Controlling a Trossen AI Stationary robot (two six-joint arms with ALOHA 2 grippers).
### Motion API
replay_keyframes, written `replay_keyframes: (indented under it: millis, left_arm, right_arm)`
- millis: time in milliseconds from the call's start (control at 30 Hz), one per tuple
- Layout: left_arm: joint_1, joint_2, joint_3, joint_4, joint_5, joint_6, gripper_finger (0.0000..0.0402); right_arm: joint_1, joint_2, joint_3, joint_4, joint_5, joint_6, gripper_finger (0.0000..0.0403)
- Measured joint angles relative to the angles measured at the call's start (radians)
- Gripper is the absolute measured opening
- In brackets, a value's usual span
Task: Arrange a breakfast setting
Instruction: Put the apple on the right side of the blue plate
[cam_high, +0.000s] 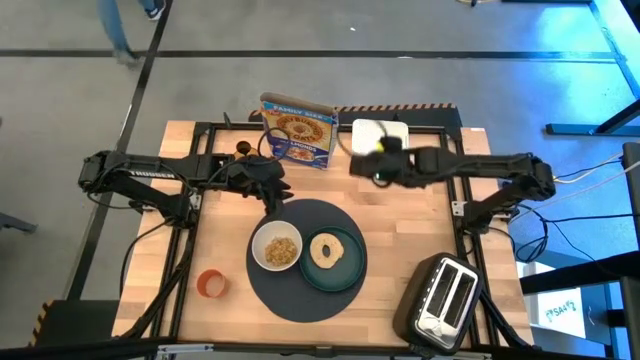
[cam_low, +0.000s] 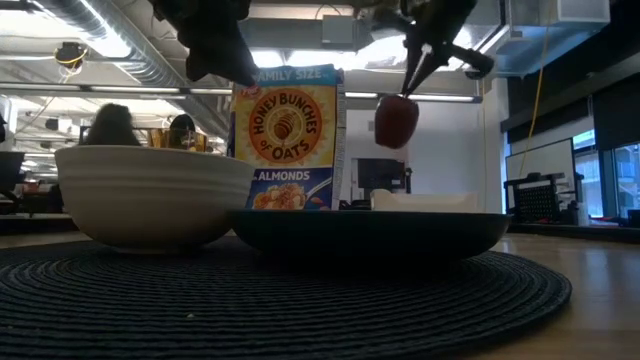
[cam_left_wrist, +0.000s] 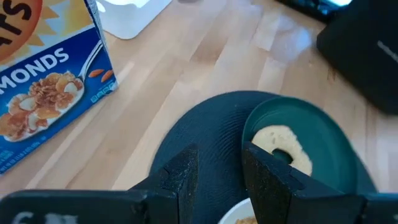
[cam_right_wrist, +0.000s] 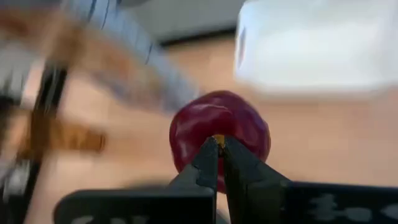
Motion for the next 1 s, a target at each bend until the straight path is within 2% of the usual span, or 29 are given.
replay_keyframes:
  millis: [267, 667, 800, 1000]
  left_arm:
    - [0.000, 0.000, 0.000, 0.016, -0.005, -0.120, 0.0118]
    - [-0.035, 0.000, 0.000, 0.016, -0.185, -0.298, 0.0118]
    - [-0.035, 0.000, 0.000, 0.016, -0.265, -0.346, 0.0118]
    - [-0.035, 0.000, 0.000, 0.017, -0.306, -0.352, 0.0120]
  right_arm:
    - [0.216, 0.057, -0.001, -0.039, -0.178, -0.053, 0.0000]
    - [0.413, 0.203, -0.001, -0.015, -0.231, -0.300, 0.0000]
    - [0.446, 0.240, -0.001, 0.050, -0.247, -0.351, 0.0000]
    - [0.460, 0.302, -0.001, 0.078, -0.250, -0.390, 0.0000]
